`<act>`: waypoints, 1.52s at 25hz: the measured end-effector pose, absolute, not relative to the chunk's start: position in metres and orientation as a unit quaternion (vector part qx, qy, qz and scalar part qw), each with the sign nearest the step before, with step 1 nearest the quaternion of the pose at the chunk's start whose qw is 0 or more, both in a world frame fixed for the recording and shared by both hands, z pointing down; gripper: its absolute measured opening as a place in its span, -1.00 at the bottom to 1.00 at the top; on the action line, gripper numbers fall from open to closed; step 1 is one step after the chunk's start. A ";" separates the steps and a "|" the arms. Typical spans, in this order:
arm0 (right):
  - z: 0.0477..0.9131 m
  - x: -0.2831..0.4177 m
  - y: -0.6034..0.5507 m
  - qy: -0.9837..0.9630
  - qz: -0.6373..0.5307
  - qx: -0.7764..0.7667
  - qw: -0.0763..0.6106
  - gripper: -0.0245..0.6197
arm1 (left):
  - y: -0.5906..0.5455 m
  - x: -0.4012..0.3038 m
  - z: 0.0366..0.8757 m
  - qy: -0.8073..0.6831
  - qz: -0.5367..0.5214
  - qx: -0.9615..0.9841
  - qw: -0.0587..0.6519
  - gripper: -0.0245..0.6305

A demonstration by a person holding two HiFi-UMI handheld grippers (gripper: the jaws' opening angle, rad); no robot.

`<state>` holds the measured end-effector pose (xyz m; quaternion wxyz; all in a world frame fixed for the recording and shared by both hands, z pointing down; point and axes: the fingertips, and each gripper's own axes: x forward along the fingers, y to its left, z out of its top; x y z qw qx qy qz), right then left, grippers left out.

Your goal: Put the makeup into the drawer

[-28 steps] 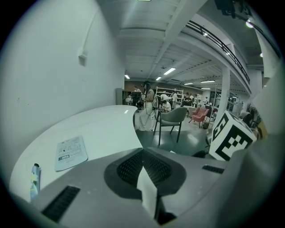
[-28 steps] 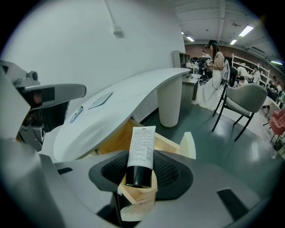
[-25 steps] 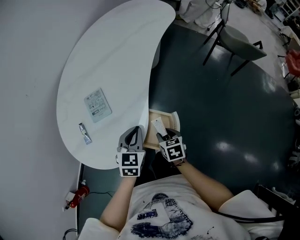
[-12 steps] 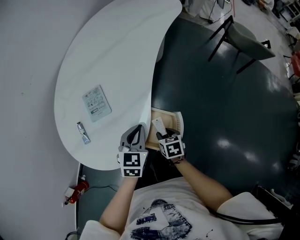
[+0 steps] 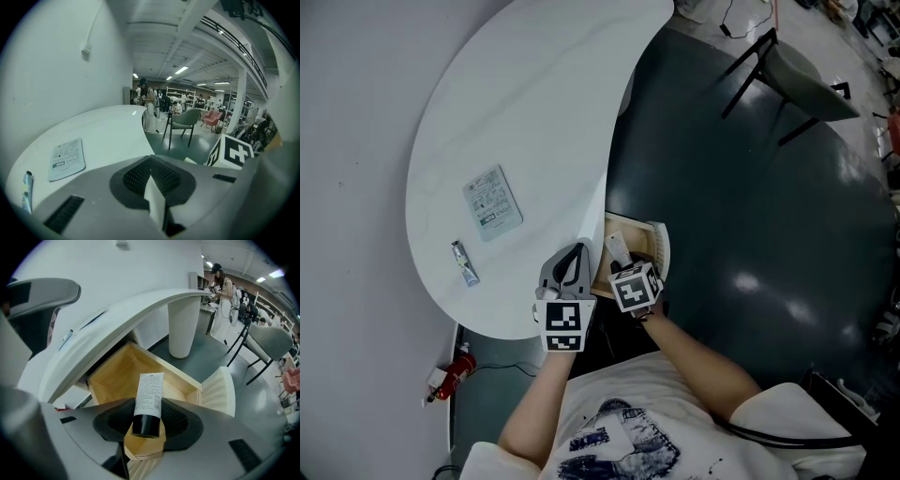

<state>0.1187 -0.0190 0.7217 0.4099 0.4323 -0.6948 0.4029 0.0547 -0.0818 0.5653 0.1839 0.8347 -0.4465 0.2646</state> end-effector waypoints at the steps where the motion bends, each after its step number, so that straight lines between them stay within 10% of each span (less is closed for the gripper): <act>1: 0.723 0.118 -0.021 -0.698 0.394 0.424 0.421 -0.35 | -0.083 0.054 0.565 -0.448 0.265 0.834 0.184 -0.78; 18: 0.754 0.107 -0.006 -0.770 0.099 0.146 0.614 -0.35 | -0.090 0.042 0.569 -0.469 0.252 0.824 0.194 -0.78; 38: 0.785 0.098 0.016 -0.757 -0.034 -0.070 0.648 -0.35 | -0.075 0.031 0.589 -0.474 0.274 0.815 0.192 -0.78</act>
